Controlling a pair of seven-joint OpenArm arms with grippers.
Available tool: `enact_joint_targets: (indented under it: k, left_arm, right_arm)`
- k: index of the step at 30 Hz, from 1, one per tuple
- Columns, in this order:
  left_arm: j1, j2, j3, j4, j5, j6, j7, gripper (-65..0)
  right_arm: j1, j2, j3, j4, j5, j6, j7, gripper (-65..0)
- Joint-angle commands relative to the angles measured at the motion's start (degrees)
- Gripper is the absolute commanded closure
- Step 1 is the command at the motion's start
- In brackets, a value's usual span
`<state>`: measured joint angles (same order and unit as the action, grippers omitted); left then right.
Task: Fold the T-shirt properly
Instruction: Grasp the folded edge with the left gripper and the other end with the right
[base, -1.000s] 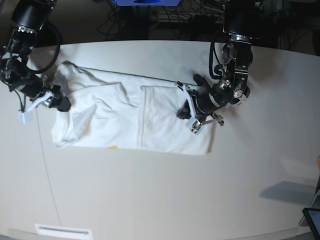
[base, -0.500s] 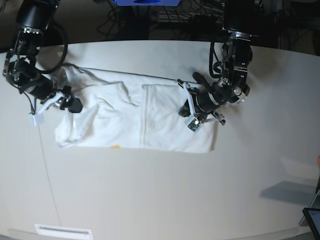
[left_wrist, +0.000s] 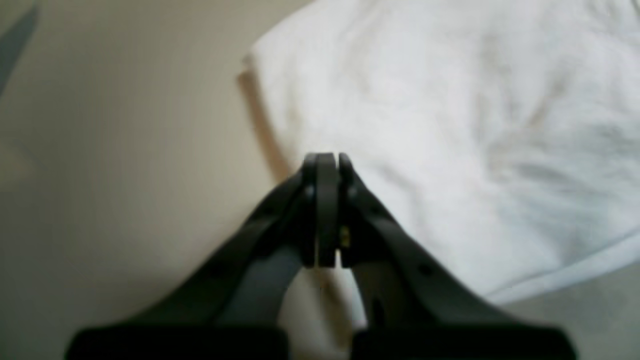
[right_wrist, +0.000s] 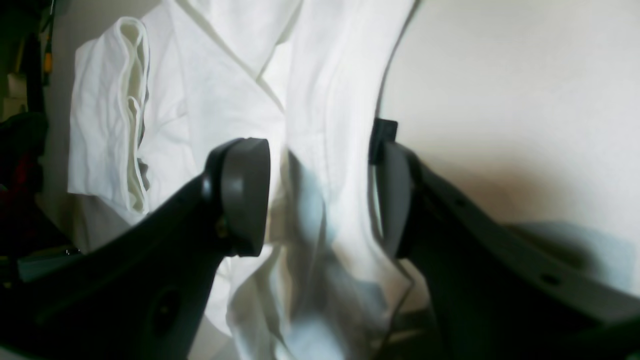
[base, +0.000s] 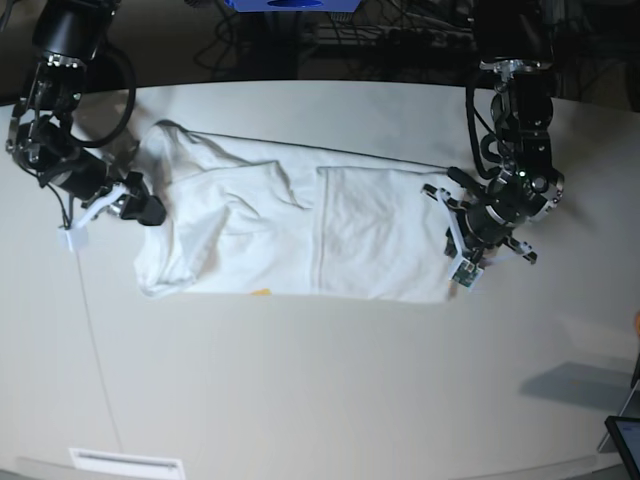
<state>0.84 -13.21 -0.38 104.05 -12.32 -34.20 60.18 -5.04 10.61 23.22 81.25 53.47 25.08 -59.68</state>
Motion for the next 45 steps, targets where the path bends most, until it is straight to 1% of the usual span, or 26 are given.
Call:
enact_joint_targets:
  k: [1,6,9,14,17,20,22,25,26,29,32,35,36,37,39,41,42,43,45]
  left_arm:
    - [-0.62,-0.63,-0.80,1.22,0.32,0.39,-0.80,0.0]
    - [-0.45,-3.53,-0.89,0.87,0.32,0.39,-0.80,0.0]
    - [1.05,-6.17,-2.21,1.14,0.32,0.39,-0.97,0.0]
    - [2.89,-6.70,-10.30,0.79,0.40,0.39,-0.89,0.0]
    - [4.57,-6.88,-12.50,0.70,0.40,0.39,-1.06,0.0]
    - [5.18,-7.84,-12.06,-0.80,0.32,0.39,-1.15,0.0]
    - [4.92,-7.58,-12.06,-3.70,0.05,0.39,-1.24,0.0]
    - [4.83,-7.40,-12.06,-7.57,-0.12,0.39,-1.77,0.0]
    - [4.83,-7.23,-11.88,-8.45,-0.21,0.39,-2.91,0.0]
    - [4.83,-6.79,-9.51,-11.52,-0.21,0.39,-5.81,0.0]
    - [4.30,-6.61,-6.69,-13.63,-0.21,0.39,-6.25,0.0]
    - [3.60,-5.12,-5.99,-14.16,-0.21,0.39,-6.25,0.0]
    - [3.51,-4.85,-5.90,-13.98,-0.21,0.39,-6.25,0.0]
    - [3.25,-4.59,-5.64,-13.63,-0.21,0.39,-6.25,0.0]
    - [2.54,-4.24,-5.55,-13.81,-0.21,0.39,-6.16,0.0]
    - [2.37,-3.27,-5.55,-13.90,-0.21,0.39,-6.16,0.0]
    - [2.37,-3.01,-5.55,-13.63,-0.21,0.31,-6.16,0.0]
    - [2.37,-2.92,-5.46,-13.54,-0.21,0.31,-6.16,0.0]
    - [2.37,-2.66,-3.00,-13.72,-0.21,-1.01,-6.16,0.0]
  right_arm:
    - [0.16,-0.28,-0.32,0.46,-1.39,-0.33,-1.37,-32.5]
    - [-0.10,-0.46,-0.32,0.46,-1.39,-0.33,-2.43,-32.5]
    - [-0.02,-0.55,-0.32,0.46,-1.39,-0.33,-3.40,-32.5]
    - [0.07,-0.55,-0.67,0.46,-1.39,-0.33,-3.40,-32.5]
    - [0.07,-0.55,-4.54,0.64,-1.39,-0.33,-3.04,-32.5]
    - [0.42,-0.72,-6.65,0.64,-1.39,-0.33,-2.87,-32.5]
    - [0.69,-1.78,-6.39,0.64,-1.39,-0.42,-2.87,-32.5]
    - [0.69,-1.86,-6.30,0.64,-1.39,-0.51,-2.87,-32.5]
    - [0.69,-1.86,-6.30,0.64,-1.39,-0.51,-2.87,-32.5]
    - [0.86,-1.86,-6.30,0.64,-1.47,-0.51,-2.87,-32.4]
    - [0.86,-1.86,-6.30,0.64,-1.47,-0.51,-2.87,-32.4]
    - [0.95,-1.86,-6.21,0.64,-1.47,-0.51,-2.87,-32.1]
    - [0.95,-1.78,-6.21,0.55,-1.47,-0.51,-2.87,-30.3]
    - [0.95,-1.78,-6.21,0.55,-1.47,-0.51,-2.87,-26.8]
    - [0.95,-1.78,-6.21,0.46,-1.47,-0.51,-2.87,-16.7]
    - [0.95,-1.78,-6.21,0.46,-1.47,-0.51,-2.87,-5.2]
    - [0.95,-1.78,-6.21,0.46,-1.56,-0.51,-2.87,-1.0]
    - [0.95,-1.78,-6.21,0.46,-1.56,-0.51,-2.96,0.0]
    - [0.95,-1.78,-6.21,0.46,-1.56,-0.51,-2.96,-0.7]
